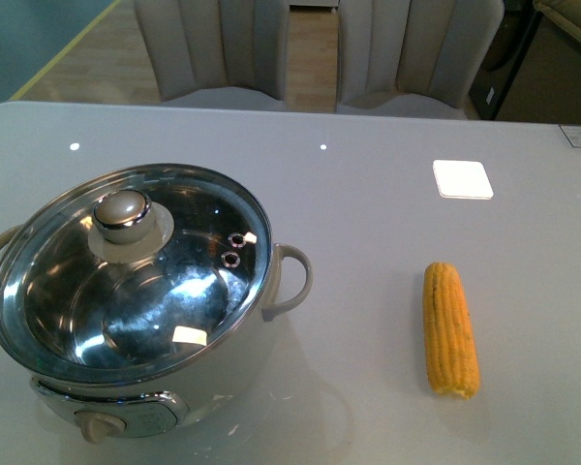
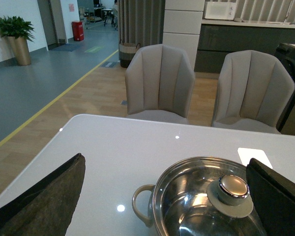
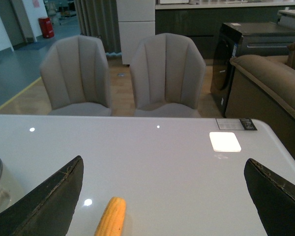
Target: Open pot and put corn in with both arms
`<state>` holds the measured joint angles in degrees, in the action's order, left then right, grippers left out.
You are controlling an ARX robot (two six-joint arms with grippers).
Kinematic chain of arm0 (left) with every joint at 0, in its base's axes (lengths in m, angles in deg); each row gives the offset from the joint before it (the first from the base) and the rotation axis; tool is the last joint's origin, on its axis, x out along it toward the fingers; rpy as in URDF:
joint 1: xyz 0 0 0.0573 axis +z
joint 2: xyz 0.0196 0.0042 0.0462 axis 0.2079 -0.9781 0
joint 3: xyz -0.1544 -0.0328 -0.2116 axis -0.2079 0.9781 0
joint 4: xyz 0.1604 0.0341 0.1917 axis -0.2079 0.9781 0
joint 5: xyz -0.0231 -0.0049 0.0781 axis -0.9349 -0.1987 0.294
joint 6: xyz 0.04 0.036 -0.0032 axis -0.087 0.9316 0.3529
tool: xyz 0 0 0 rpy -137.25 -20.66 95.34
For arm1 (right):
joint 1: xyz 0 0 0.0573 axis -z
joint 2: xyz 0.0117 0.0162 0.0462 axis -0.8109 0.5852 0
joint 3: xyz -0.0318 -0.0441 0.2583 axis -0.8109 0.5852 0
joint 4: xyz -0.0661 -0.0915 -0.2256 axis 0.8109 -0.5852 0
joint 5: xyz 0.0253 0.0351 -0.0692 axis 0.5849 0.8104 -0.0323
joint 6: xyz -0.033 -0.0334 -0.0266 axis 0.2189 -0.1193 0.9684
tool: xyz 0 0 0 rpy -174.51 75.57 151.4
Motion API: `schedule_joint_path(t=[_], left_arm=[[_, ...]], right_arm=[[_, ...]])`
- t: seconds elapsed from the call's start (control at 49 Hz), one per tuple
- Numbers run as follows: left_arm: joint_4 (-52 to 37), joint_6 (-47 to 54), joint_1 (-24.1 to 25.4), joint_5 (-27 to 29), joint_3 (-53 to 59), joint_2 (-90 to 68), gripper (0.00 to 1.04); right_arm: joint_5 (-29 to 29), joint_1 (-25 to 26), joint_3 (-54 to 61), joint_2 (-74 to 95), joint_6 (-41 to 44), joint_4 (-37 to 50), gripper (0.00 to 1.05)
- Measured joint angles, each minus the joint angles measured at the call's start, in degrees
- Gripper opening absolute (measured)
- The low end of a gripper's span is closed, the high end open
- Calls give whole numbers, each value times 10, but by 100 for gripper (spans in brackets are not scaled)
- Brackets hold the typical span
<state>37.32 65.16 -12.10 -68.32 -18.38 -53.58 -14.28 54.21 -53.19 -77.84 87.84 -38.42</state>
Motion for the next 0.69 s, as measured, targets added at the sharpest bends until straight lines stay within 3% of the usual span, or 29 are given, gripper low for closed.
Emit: schedule_joint_path(t=[0.694], left_arm=[[0, 0, 0, 0, 0, 0, 98]], right_arm=[[0, 0, 0, 0, 0, 0, 96]])
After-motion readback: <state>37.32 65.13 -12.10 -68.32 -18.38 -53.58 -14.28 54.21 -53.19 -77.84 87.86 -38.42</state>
